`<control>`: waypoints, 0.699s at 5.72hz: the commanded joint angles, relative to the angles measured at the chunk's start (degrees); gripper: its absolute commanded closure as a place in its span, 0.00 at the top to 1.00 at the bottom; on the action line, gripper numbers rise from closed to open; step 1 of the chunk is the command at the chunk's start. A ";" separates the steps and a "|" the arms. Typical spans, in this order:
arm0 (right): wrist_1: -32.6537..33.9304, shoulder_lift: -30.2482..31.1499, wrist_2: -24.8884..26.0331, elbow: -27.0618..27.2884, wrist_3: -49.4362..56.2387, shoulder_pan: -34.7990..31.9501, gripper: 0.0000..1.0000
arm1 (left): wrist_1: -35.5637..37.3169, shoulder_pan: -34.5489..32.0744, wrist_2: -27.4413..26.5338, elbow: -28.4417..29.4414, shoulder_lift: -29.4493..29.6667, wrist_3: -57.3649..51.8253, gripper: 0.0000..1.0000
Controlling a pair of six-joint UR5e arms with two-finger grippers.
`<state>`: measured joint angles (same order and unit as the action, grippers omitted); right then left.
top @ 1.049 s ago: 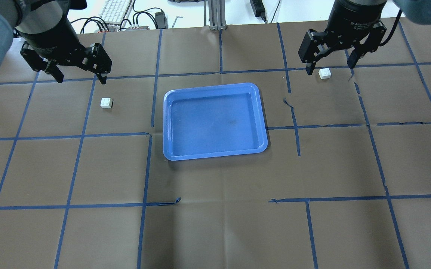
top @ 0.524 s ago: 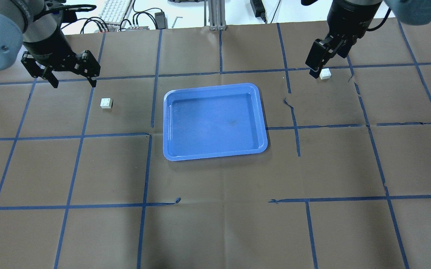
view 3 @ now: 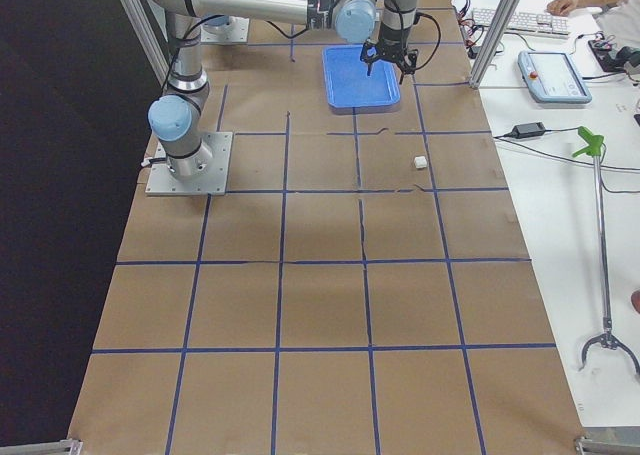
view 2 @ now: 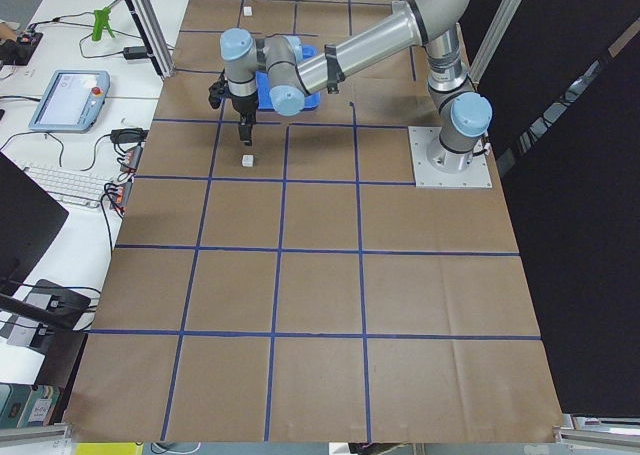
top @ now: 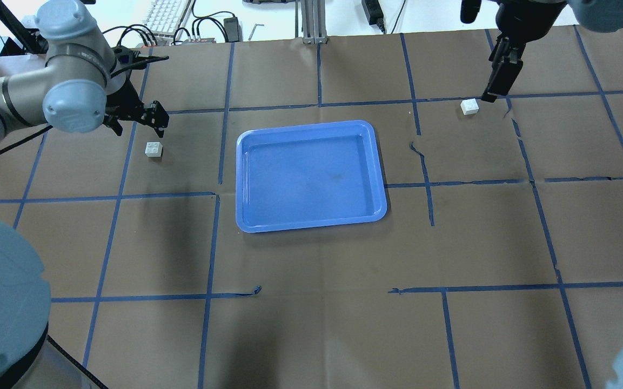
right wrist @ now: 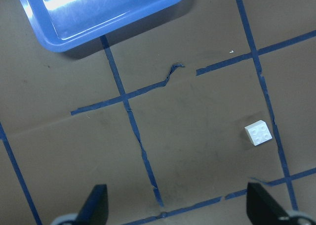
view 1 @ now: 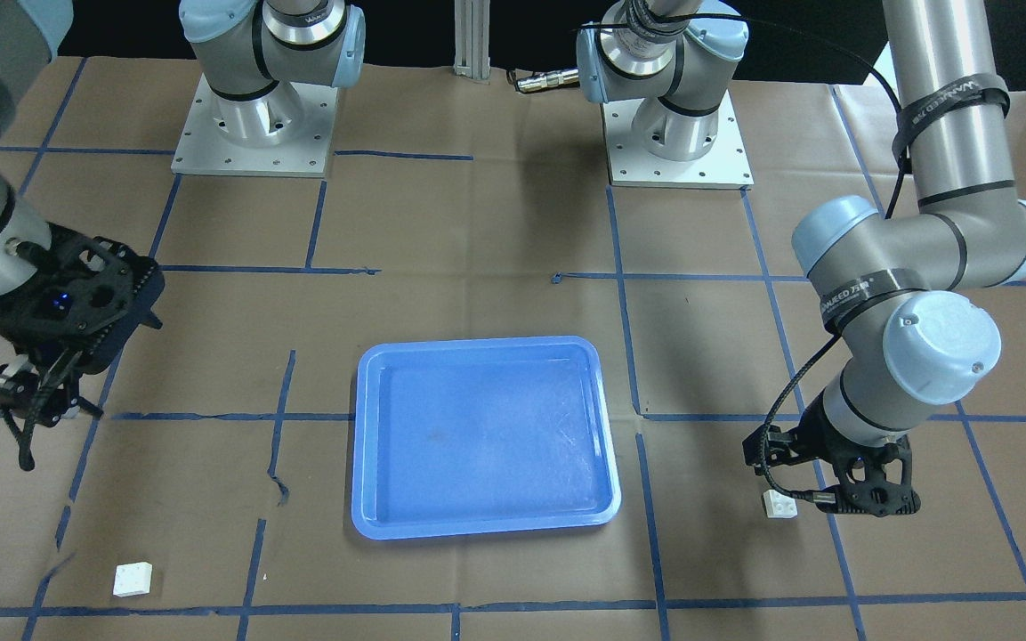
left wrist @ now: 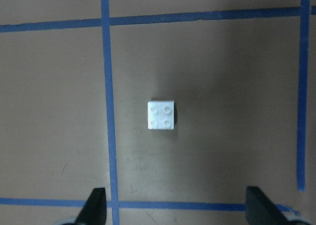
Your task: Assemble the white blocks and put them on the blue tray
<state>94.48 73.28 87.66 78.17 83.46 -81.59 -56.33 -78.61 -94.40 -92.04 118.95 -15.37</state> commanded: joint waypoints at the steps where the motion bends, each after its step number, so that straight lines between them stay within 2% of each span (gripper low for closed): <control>1: 0.01 -7.58 -1.88 -7.80 19.80 4.41 1.00 | 5.61 0.12 0.44 -1.91 4.62 -1.94 1.00; 2: -0.43 -12.94 -2.06 -14.30 25.55 4.42 1.00 | 5.61 0.21 0.18 -2.69 4.80 -2.03 1.00; 3: -0.70 -17.95 -5.02 -20.37 28.39 4.94 1.00 | 5.79 0.21 0.18 -2.53 4.80 -2.03 1.00; 4: -1.22 -21.48 -10.18 -22.43 29.81 6.77 1.00 | 5.79 0.39 0.35 -1.48 4.80 -2.03 0.99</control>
<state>93.71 55.88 81.81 59.07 111.11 -76.26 -50.60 -78.34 -94.15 -94.19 123.70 -17.39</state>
